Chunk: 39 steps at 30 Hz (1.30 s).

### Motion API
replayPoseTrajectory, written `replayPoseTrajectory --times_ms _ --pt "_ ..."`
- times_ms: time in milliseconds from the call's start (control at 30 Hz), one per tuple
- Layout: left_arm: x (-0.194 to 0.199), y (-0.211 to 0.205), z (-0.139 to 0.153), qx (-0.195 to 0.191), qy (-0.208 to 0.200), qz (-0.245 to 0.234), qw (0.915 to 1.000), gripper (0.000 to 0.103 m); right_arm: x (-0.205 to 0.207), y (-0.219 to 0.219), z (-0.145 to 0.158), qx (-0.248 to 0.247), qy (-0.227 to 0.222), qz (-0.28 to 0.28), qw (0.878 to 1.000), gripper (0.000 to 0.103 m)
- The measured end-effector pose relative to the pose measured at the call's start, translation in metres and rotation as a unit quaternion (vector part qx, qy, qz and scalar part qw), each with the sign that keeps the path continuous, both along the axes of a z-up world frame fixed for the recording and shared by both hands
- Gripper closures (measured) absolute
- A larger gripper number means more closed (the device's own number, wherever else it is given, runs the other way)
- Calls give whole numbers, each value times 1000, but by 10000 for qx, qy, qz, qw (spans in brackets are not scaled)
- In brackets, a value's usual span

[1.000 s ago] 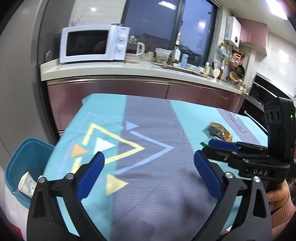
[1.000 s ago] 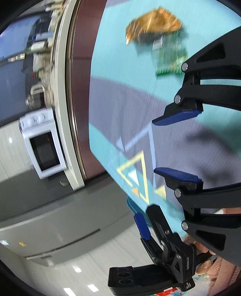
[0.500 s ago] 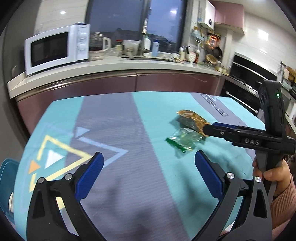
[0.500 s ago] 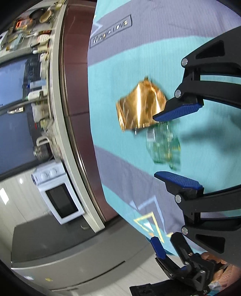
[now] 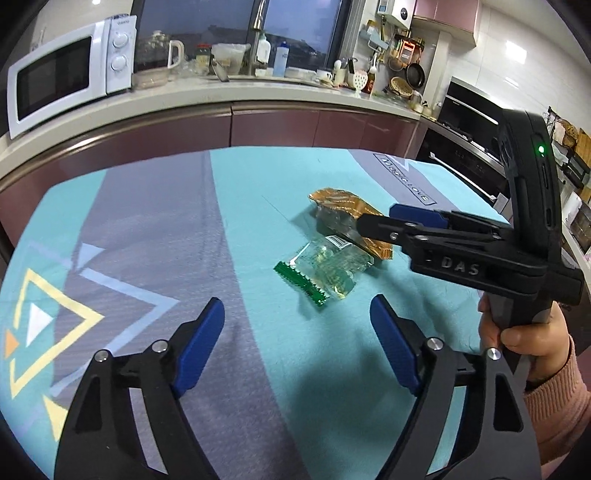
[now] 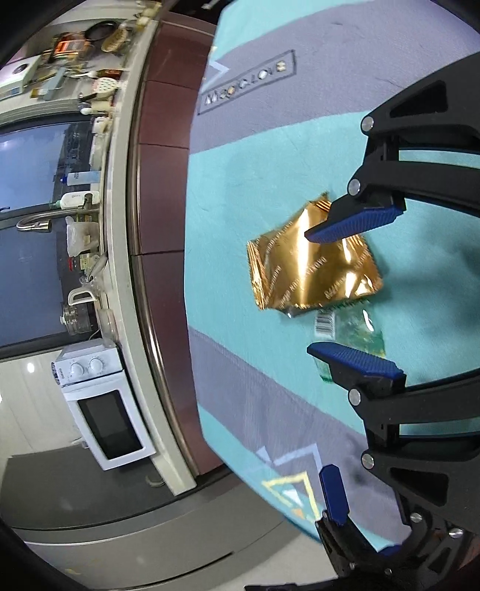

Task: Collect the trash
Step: 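Grasp the clear plastic wrapper with left tool while right tool grasps the gold wrapper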

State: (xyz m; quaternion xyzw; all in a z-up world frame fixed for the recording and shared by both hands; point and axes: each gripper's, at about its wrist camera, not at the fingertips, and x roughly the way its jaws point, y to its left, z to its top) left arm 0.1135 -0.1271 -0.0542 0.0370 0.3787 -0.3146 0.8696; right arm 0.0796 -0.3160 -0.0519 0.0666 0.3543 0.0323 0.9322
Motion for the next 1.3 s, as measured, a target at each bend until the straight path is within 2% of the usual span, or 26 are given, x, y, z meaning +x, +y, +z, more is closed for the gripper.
replayPoseTrajectory --times_ms 300,367,433,633,767,967,1167,1300 --pt "17 -22 -11 96 248 -80 9996 35 13 12 -4 -768 124 -62 9969 50" --pt "21 -26 -13 95 309 -102 9994 37 14 10 -6 -817 167 -90 9965 52" --pt "23 -29 -14 91 363 -140 9992 39 15 6 -8 -764 225 -95 9968 64" --pt "35 -35 -20 84 556 -198 9982 44 12 -8 -9 -424 253 -71 9988 91" --pt "43 -39 -24 80 676 -293 9972 53 7 -15 -7 -147 187 -58 9997 96" --pt "52 -48 -28 113 789 -325 9963 68 1 -23 -7 214 172 23 9996 98" --pt "57 -51 -31 20 903 -323 9954 85 -2 -21 -12 321 214 133 9992 99" --pt "58 -49 -31 -18 899 -283 9955 87 -4 -19 -14 378 222 211 9988 99"
